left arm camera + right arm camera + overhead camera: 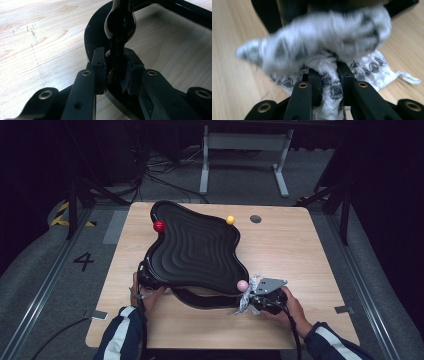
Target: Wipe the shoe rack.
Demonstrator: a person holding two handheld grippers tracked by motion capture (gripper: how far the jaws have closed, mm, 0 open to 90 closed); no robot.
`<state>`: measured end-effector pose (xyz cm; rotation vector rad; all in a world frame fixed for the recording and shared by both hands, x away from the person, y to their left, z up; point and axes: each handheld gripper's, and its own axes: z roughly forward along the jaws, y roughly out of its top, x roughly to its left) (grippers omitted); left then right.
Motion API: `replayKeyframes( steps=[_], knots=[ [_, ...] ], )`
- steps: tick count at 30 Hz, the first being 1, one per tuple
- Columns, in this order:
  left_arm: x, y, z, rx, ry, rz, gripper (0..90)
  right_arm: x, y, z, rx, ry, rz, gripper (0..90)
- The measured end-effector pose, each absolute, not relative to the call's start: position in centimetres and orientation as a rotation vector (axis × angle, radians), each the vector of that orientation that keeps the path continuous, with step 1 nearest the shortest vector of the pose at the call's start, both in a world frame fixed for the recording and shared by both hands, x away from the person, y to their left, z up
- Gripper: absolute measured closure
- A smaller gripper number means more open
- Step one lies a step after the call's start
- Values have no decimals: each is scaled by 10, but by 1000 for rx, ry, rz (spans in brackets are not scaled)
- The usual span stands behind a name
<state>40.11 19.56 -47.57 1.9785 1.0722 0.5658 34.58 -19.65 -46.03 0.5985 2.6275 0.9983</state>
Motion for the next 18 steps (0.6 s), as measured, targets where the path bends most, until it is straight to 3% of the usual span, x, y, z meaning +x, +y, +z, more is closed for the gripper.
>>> replayKeyframes(
  steps=[7,18],
  knots=[
    [399,193,-476,1983,1084,607,745,323,-209,-454,328,2832,1063,770],
    [397,191,-476,1989,1041,553,745,313,-169,-456,371,2673,1152,775]
  ],
)
